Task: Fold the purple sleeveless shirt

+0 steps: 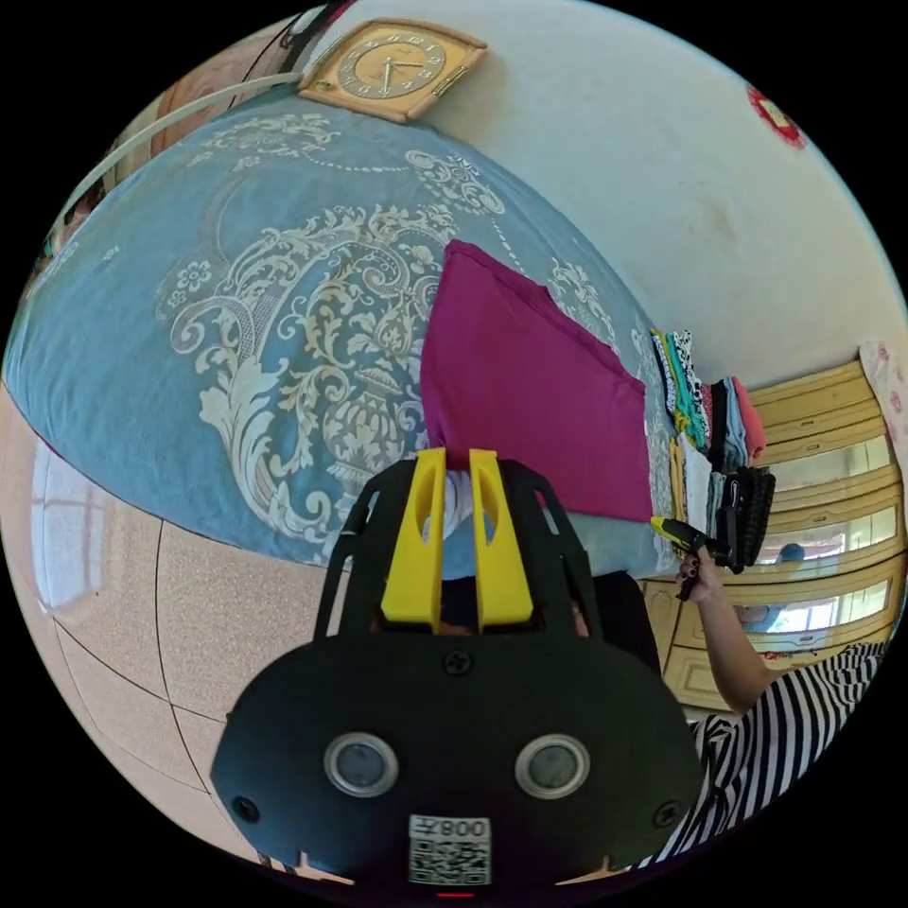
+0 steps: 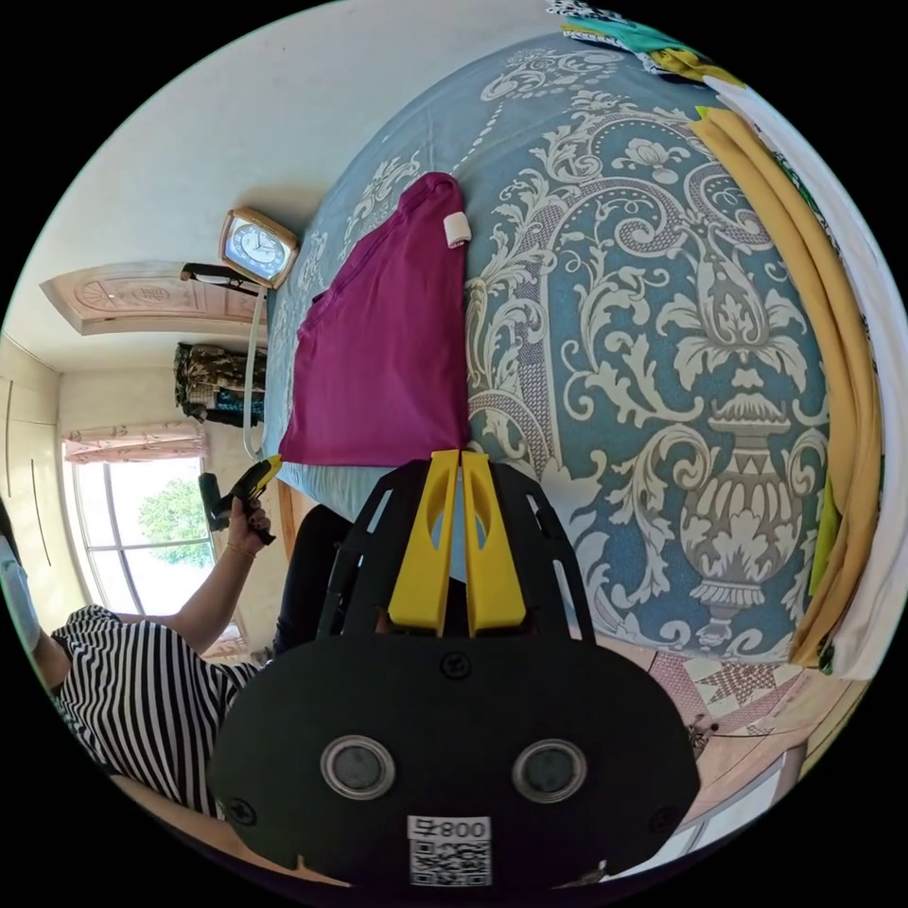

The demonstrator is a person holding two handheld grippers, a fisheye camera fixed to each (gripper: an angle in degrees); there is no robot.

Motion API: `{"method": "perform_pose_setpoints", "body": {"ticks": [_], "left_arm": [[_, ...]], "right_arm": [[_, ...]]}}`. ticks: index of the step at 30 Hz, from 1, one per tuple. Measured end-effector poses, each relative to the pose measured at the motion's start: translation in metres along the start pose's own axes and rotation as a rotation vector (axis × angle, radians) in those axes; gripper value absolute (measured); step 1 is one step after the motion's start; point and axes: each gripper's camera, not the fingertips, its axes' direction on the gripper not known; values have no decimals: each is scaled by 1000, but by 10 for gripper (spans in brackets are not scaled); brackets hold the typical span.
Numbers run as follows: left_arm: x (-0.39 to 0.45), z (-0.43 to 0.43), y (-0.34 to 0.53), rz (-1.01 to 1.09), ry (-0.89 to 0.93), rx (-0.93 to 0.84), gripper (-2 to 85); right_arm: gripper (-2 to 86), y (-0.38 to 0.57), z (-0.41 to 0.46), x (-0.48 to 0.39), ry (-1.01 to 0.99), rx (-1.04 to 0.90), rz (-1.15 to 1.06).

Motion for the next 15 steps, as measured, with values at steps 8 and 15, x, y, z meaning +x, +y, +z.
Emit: {"method": "perform_pose_setpoints", "body": {"ticks": [8,15], "left_arm": [[18,35,38,0,-123,54,30],[-33,68,60,-117,-49,70,38]], "right_arm": [[4,4,-19,4,-38,2,-19],[4,4,-29,11,-80,5,-18]]}}
